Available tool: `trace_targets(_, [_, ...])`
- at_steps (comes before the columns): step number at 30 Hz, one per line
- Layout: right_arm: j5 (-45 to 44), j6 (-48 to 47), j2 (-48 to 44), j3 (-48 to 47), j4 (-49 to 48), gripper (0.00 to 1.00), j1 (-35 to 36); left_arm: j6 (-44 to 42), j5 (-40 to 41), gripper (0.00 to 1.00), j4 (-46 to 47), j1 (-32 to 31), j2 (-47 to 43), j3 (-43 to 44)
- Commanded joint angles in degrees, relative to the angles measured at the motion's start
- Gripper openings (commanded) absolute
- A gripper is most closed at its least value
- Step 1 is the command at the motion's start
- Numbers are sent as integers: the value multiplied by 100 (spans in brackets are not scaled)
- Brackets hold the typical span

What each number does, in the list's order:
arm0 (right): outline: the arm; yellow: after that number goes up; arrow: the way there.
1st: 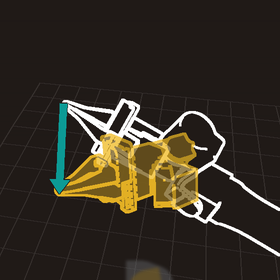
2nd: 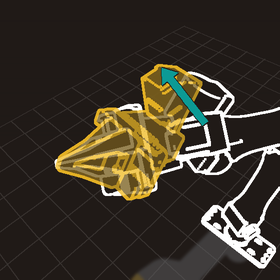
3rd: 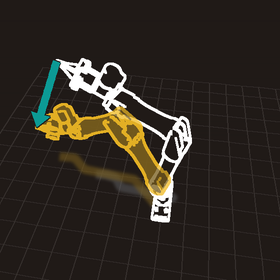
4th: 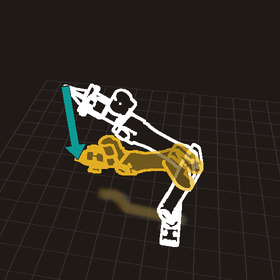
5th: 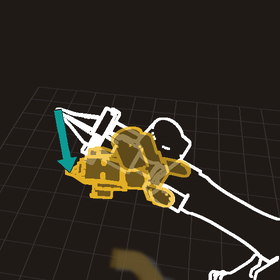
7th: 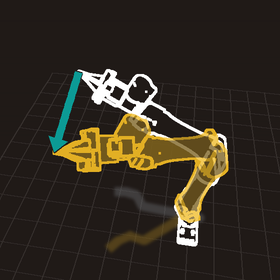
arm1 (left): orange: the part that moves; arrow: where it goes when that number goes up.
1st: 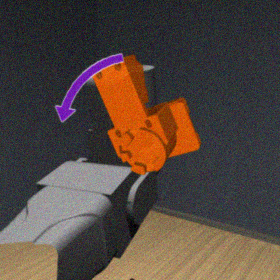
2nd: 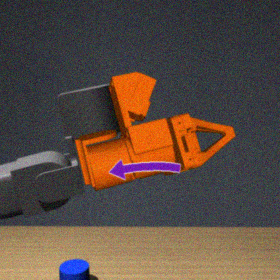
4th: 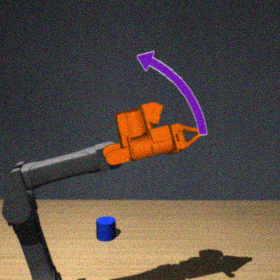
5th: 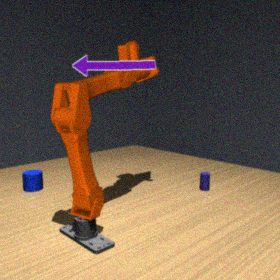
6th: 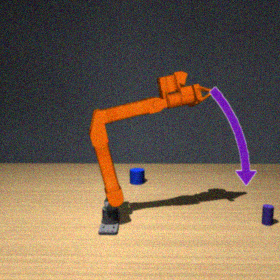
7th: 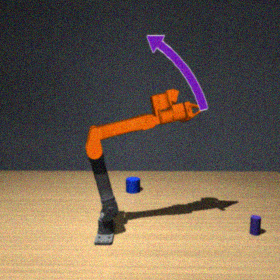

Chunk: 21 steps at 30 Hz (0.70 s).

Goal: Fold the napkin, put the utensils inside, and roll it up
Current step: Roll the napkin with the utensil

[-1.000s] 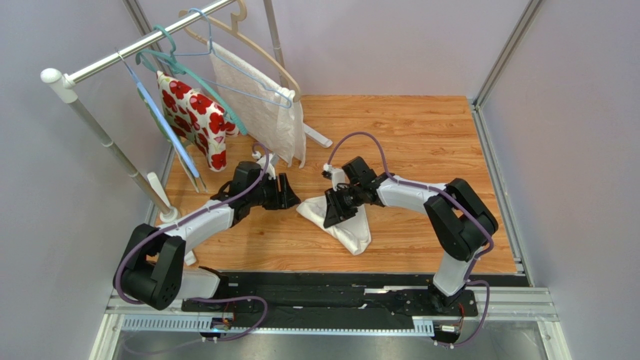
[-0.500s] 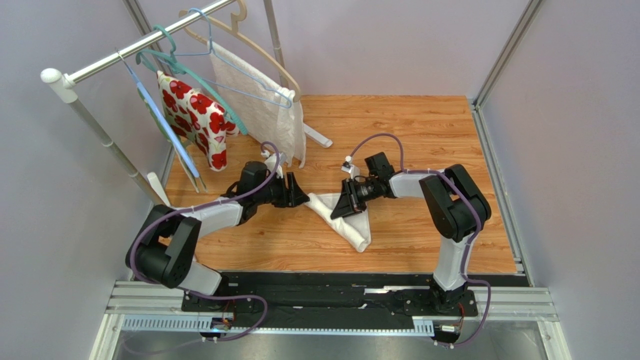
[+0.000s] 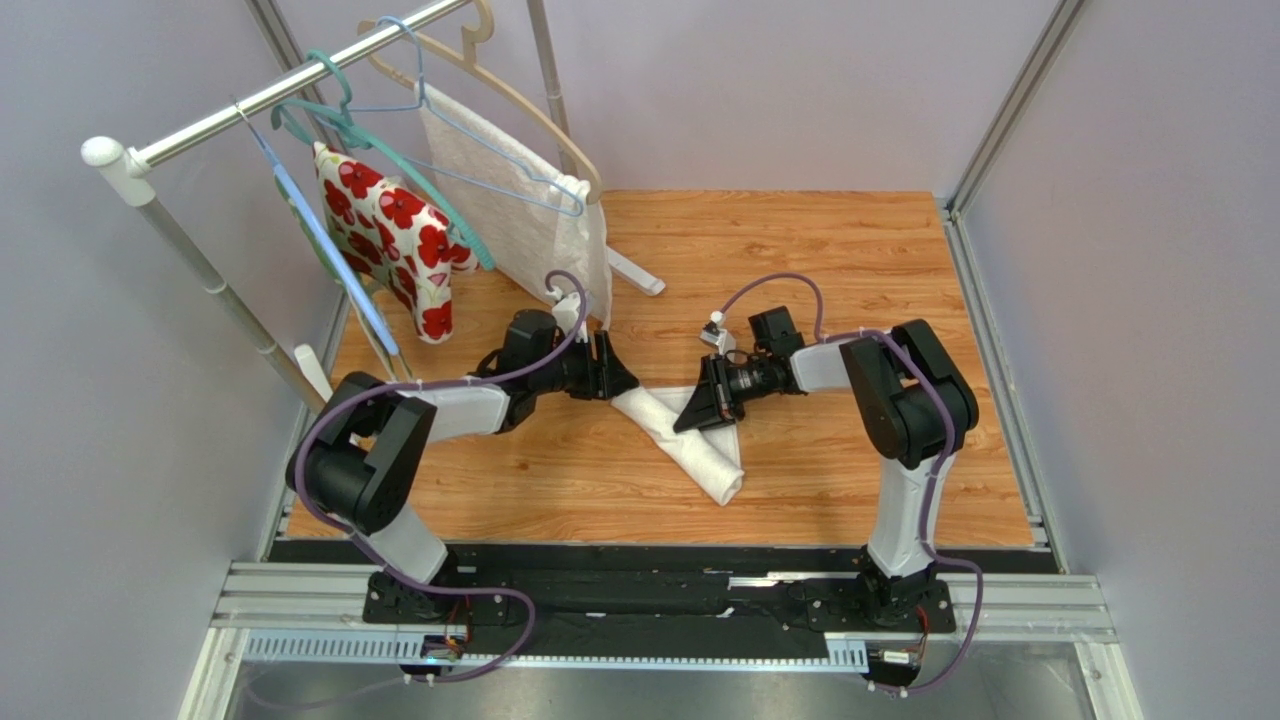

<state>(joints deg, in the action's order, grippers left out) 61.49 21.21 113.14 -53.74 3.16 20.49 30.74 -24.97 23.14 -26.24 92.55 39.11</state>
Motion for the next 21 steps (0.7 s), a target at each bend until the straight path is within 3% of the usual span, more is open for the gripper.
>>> trace_targets(1, [-1280, -302, 340, 144, 220, 11, -1, -7, -131, 55, 455, -127, 193, 184])
trace_targets(3, [-1333, -302, 296, 144, 238, 11, -1, -7, -157, 52, 481, -145, 272, 193])
trace_targets(6, [-1421, -354, 191, 135, 343, 13, -1, 2, -262, 40, 499, -171, 430, 246])
trace_targets(7, [-1430, -363, 156, 118, 387, 15, -1, 2, -297, 29, 508, -188, 482, 272])
trace_targets(10, [-1639, -477, -186, 65, 659, 32, 7, 28, -385, 12, 368, -197, 702, 421])
trace_targets(11, [-1719, -521, -396, 30, 886, 42, 8, 11, -386, 10, 271, -197, 798, 465])
trace_targets(14, [-2088, -671, -932, -93, 1299, 55, 25, -86, -333, 5, -141, -206, 957, 702])
trace_targets(21, [-3081, -820, -2083, -287, 1688, 60, 375, -358, -333, 1, -854, -206, 1203, 1159])
